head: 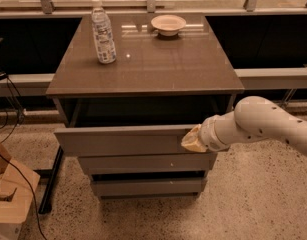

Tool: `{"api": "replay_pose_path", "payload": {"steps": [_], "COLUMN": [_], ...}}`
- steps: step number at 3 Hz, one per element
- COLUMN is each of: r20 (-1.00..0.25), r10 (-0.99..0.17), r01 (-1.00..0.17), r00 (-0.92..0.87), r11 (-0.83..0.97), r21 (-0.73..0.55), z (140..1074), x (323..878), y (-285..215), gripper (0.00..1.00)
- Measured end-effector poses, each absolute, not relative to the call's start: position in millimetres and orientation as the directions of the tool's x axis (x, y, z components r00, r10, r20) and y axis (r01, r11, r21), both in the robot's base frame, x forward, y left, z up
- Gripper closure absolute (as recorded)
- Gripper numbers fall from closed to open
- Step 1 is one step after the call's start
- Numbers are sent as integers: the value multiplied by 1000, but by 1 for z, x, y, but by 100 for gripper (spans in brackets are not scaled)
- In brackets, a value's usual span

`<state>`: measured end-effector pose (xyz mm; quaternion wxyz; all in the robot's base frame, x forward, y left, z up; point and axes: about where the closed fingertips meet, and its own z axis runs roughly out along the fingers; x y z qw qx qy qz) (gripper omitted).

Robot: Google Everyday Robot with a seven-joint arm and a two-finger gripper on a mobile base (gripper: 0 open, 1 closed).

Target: Close top drawer

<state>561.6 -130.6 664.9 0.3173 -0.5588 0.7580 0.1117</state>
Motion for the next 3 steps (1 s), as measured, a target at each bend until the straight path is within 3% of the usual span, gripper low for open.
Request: {"api": "replay_pose_path", "payload": {"steps": [2, 3], "r20": [-606, -606], "r10": [-777, -777], "r01": [-919, -920], "r00": [-173, -172], "r11": [348, 347], "r21": [-184, -183], "z": [664, 664], "x": [561, 561], "y": [-129, -128], "gripper": [3, 0]}}
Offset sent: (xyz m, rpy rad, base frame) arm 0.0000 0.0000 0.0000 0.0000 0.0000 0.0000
